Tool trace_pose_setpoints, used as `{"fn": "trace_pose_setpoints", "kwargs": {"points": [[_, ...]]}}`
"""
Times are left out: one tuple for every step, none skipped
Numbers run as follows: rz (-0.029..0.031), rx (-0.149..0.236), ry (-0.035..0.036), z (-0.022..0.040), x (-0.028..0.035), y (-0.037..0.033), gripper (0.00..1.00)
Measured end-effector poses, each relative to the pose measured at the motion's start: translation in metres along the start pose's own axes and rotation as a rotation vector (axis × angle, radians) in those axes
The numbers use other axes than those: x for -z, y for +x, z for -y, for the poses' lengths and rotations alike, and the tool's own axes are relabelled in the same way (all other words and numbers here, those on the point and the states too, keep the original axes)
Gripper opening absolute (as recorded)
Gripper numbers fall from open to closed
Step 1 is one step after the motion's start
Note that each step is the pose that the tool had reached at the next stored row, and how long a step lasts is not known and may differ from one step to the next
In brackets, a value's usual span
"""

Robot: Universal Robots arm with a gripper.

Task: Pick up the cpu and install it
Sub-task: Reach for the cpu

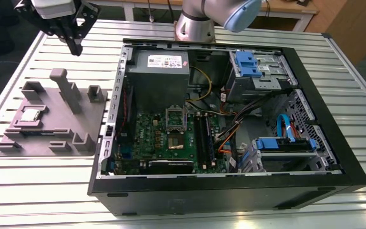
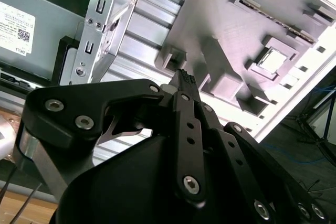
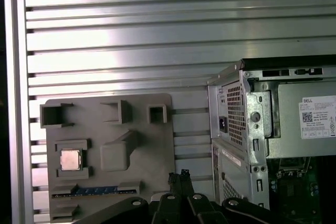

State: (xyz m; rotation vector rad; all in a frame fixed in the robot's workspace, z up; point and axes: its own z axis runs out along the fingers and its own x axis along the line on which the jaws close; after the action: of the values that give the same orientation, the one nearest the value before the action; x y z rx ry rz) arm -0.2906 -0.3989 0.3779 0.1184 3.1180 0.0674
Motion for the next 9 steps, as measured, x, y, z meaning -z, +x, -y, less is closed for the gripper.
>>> {"fn": "trace_pose_setpoints", "kwargs": {"points": [[0.0000, 0.000, 0.0000, 0.0000, 0.0000, 0.0003, 0.10], [0.0000, 0.000, 0.0000, 0.0001, -0.0001, 0.0007, 0.10], [0.0000, 0.000, 0.0000, 0.0001, -0.0001, 0.0011, 0.10], [0.0000, 0.000, 0.0000, 0.0001, -0.0002, 0.0015, 0.10], [0.0000, 0.000, 0.0000, 0.0002, -0.0002, 0.0019, 0.10], [0.0000, 0.000, 0.0000, 0.0002, -0.0003, 0.0024, 0.10], [0.0000, 0.000, 0.0000, 0.0002, -0.0003, 0.0028, 0.10], [0.0000, 0.000, 0.0000, 0.0003, -0.0004, 0.0032, 0.10], [0.0000, 0.000, 0.0000, 0.0003, -0.0004, 0.0035, 0.10]]}}
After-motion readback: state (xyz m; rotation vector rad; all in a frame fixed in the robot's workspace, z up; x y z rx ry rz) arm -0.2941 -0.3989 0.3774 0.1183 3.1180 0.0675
